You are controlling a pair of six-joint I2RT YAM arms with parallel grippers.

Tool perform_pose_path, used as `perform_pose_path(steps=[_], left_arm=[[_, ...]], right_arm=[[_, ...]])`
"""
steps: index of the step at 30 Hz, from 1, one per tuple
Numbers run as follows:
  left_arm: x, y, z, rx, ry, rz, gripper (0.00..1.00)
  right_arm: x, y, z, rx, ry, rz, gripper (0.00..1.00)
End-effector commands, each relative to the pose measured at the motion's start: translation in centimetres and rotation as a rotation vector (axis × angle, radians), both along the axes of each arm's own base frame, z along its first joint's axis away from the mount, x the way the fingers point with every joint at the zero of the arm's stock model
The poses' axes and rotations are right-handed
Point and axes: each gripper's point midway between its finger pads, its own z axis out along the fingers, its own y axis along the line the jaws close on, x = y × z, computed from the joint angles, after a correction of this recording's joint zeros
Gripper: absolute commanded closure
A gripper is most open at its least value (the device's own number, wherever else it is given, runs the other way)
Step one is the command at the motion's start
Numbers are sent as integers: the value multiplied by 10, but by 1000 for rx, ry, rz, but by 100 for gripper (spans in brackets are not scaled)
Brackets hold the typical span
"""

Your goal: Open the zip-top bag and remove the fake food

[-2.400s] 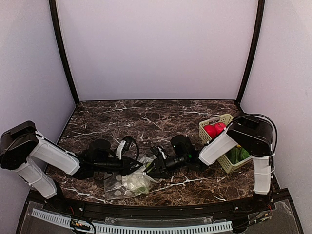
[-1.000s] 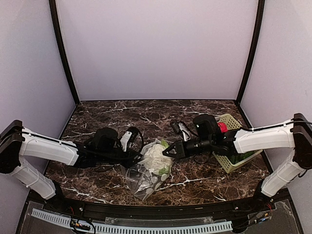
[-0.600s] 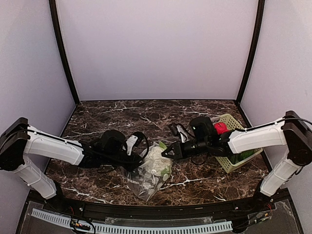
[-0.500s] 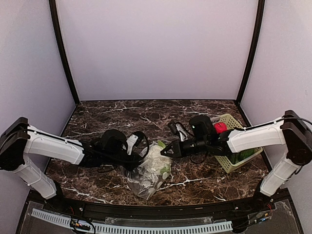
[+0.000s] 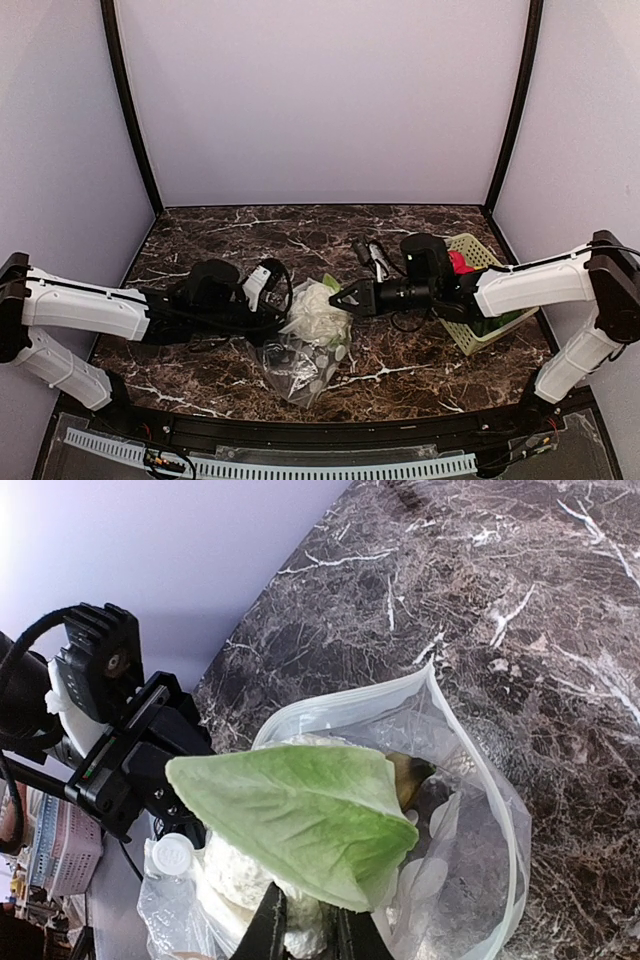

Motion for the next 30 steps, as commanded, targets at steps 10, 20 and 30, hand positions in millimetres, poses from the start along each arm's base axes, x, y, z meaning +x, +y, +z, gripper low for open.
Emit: perform_pose_path(steps=[10,20,30], left_arm=[[-2,-13,3,90,42,-50,99],[9,-13,93,-2,-48,9,99],[26,-12,63,168,-7,65,99]], right_arm=[[4,22,82,248,-188,75,92],[-7,24,81,133,-323,117,93],[-4,41,132,26,-541,78,96]])
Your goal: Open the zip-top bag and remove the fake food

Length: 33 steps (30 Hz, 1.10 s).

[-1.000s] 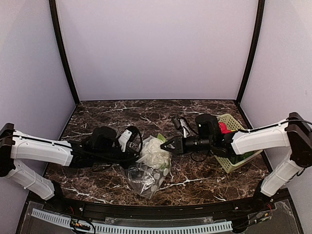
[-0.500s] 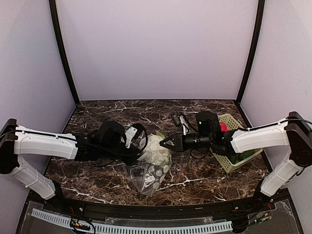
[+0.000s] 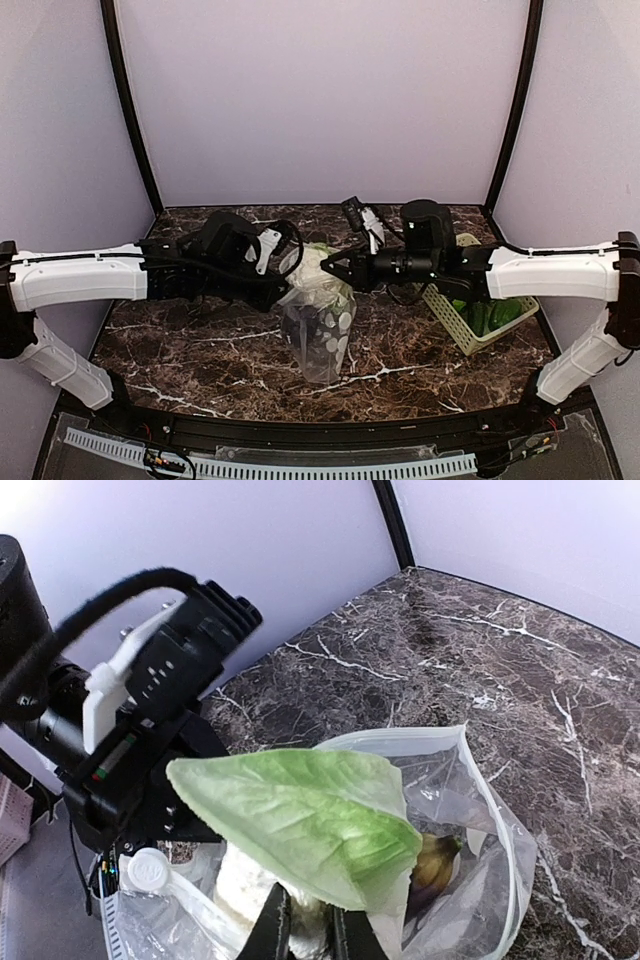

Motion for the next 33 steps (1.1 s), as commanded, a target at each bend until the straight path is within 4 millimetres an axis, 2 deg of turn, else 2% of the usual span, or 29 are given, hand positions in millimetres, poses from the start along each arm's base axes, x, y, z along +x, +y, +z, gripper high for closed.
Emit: perform_pose_path(steps=[1,4,6,10,12,15,18,27,33], left_arm=[[3,-9,-9,49,-11,-11,99],[12,6,-14,110,-48,52,99],[10,10,-6,87,-69,59,99],[3,7,29,-66,-152,25,99],[5,7,40,-75,-179,24,99],[4,1,30,-33,-145,-8,99],[3,-8,13,-40,-98,-22,99],[3,-11,-14,-1,-60,-27,99],[0,-8,-21,5,-81,-48,99]], right_arm=[[-12,24,47,-20,-173,21,97],[-5,21,39,-90,-178,-21,97],[-4,18,31,-113,-174,-33,98],[-5,14,21,-96,-139,-36,98],[-10,15,27,-42,-129,-8,98],[-24,19,50,69,-151,58,98],[-29,17,73,170,-180,69,98],[-24,1,90,254,-209,4,100],[-24,-5,98,320,-206,1,100]])
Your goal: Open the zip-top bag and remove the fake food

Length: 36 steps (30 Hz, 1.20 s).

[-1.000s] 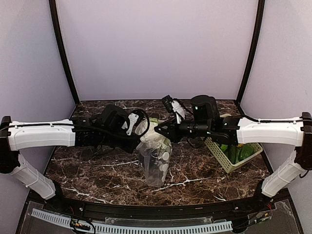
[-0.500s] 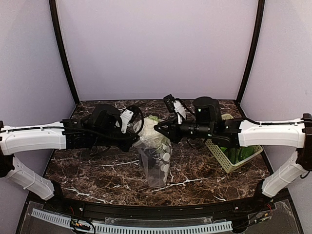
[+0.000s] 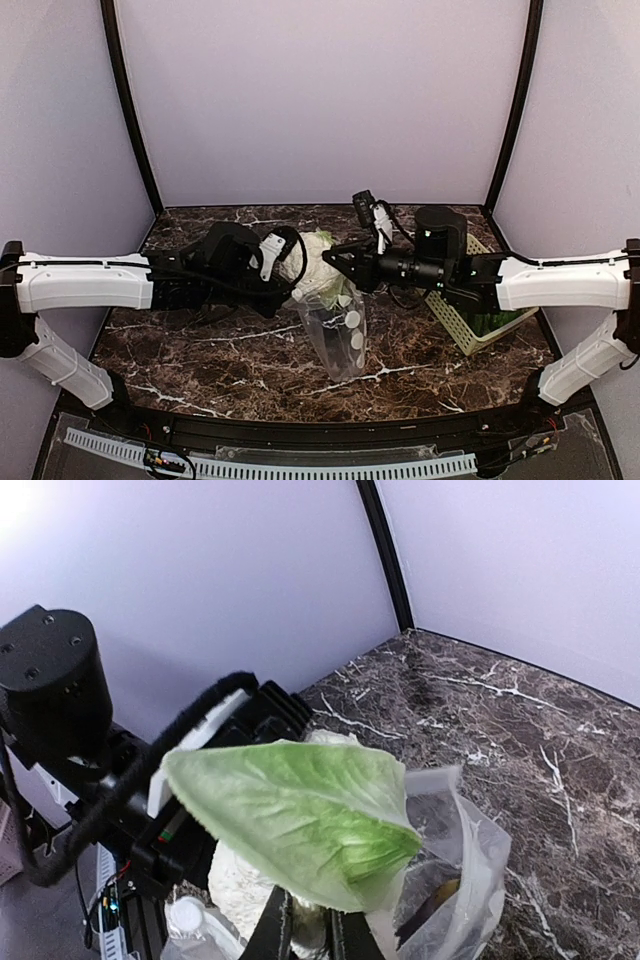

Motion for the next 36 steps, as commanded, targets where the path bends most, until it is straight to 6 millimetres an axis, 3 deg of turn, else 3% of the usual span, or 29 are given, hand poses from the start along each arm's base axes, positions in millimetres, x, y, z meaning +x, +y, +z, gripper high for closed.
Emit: perform_pose_path(steps=[1,11,18,24,29,32,36], left_arm=[[-8,-3,-10,-3,-4,-47,99],[-1,8,-11,19,-12,26,99],[4,14,-11,54,-37,53,99],[9,14,0,54,-63,64,99],[16,22,14,57,-92,101,99],[17,26,18,33,-95,115,99],[17,25,18,15,-90,111,99]], right_arm=[[-16,-5,74,271,-97,72,100],[-11,-41,96,382,-101,-1,100],[-15,-62,133,447,-150,-16,100],[3,-80,154,409,-177,-110,100],[32,-124,132,307,-116,-307,100],[45,-168,100,228,-40,-491,100],[46,-220,52,156,79,-663,100]])
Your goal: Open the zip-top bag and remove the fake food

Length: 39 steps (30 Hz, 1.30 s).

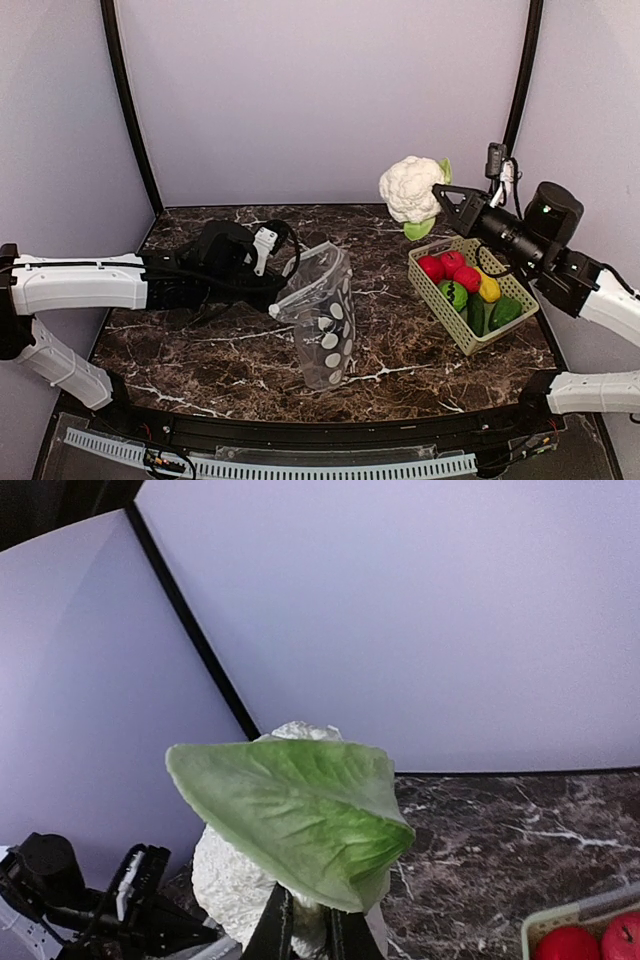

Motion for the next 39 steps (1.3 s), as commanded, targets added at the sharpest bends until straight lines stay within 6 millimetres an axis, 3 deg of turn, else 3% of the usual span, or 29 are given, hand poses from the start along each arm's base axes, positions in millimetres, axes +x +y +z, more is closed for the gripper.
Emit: perform_pose_path(steps=[1,8,12,20,28,30,33,36,39], left_arm=[[0,5,12,-25,-12,9,99],[3,-2,18,-42,-18,-2,99],[3,-6,18,-50,-15,-13,99],[3,-7,18,-53,-18,-16,99],[4,-8,19,-61,-22,-17,99],[4,-8,19,-60,-26,-18,99],[5,-8,19,-57,-27,-20,99],[5,-9,20,-55,-28,-21,99],[7,-8,22,-52,-34,-16,99]], right_arm=[[4,-60,-69,-77,227,-225,100],[-19,-122,-149,-91,463,-452,100],[-24,-147,-178,-73,553,-580,100],[-35,-181,-208,-24,671,-767,100],[-39,-187,-216,-16,695,-797,99],[-41,-189,-219,-19,709,-808,90],[-45,-192,-219,0,713,-820,55],[-45,-194,-218,4,709,-826,37],[-43,-193,-215,-8,708,-826,29]])
